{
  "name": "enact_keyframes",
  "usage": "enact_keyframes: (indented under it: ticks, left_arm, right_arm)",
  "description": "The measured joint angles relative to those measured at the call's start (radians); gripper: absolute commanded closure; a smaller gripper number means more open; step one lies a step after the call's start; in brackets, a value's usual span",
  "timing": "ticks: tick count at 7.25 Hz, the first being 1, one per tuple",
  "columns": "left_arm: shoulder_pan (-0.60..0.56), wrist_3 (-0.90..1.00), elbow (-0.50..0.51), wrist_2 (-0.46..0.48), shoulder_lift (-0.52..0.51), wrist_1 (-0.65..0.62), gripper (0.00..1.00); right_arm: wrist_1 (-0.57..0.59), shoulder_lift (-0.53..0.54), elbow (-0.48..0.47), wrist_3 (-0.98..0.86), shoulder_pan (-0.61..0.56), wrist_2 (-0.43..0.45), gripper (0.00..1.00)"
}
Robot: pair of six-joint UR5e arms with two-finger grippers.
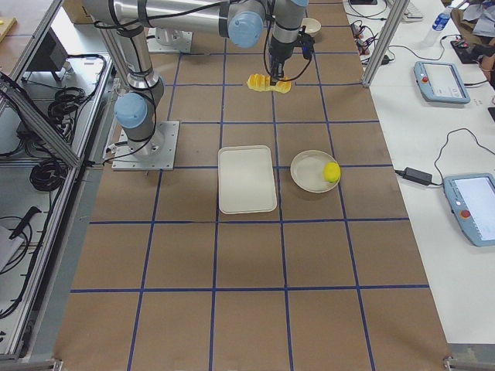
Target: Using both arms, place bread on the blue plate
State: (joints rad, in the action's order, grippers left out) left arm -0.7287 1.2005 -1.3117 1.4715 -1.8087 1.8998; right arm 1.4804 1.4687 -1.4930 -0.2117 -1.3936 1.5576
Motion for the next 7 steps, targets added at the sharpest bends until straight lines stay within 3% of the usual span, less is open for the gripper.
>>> enact_keyframes:
  ticks: [3, 7]
  left_arm:
    - [-0.286, -0.269, -0.08, -0.075, 0.043, -0.042, 0.88]
    - [-0.625, -0.678, -0.274, -0.147, 0.034, -0.302, 0.88]
  right_arm:
    - [0.011, -0.013, -0.004, 0.0, -0.001, -0.001, 0.91]
    - [0.036, -0.046, -0.005, 0.076, -0.065, -0.002, 0.92]
